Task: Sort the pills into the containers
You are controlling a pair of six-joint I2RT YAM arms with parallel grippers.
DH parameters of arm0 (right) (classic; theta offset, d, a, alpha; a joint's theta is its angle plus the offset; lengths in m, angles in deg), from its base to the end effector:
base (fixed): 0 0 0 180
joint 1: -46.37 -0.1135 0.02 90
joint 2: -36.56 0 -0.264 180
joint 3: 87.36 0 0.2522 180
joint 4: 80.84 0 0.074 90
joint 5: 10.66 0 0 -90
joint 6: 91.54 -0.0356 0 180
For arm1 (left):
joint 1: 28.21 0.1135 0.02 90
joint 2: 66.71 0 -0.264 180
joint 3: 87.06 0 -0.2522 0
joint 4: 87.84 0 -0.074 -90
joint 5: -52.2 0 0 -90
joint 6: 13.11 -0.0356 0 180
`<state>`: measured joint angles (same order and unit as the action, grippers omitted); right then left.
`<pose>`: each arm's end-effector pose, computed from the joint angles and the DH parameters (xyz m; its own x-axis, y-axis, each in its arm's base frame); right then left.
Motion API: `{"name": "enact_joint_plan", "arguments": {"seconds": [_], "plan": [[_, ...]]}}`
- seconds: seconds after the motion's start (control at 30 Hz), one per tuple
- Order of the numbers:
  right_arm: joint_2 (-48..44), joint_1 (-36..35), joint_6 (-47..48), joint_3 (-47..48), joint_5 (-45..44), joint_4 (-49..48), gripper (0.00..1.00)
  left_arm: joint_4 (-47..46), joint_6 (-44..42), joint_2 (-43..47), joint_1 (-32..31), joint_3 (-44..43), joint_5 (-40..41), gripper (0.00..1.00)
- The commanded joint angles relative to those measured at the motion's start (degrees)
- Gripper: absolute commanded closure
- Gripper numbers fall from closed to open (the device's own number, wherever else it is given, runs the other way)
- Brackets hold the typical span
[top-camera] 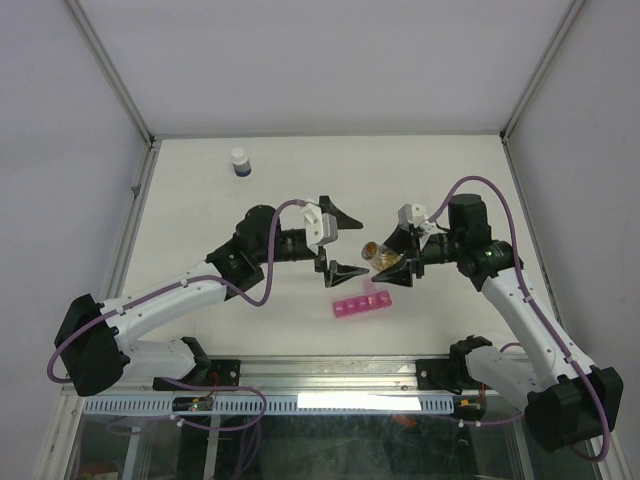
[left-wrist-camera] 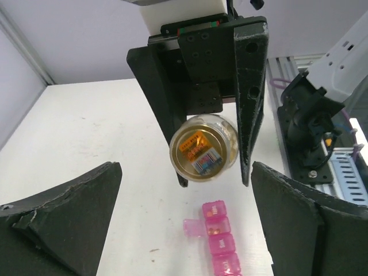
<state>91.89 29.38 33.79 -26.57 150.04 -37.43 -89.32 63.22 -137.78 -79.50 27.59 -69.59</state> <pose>0.1705 0.0872 0.3019 -0.0124 -0.2036 -0.9790 -0.9996 -0.0235 0.0175 0.1663 -0.2375 0.3304 0.1895 0.0848 -0.9782 0.9746 0.1045 0.1978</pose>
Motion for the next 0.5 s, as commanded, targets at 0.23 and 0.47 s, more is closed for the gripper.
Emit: {"name": "enact_joint_plan", "arguments": {"seconds": [0.23,0.47], "plan": [[-0.2,0.1,0.1,2.4,0.0,-2.3,1.0,-16.7,37.0,12.5,0.5,10.6,5.0,0.04],[-0.2,0.1,0.1,2.4,-0.1,-2.3,1.0,-4.7,41.4,13.2,-7.4,6.7,25.0,0.17]]}}
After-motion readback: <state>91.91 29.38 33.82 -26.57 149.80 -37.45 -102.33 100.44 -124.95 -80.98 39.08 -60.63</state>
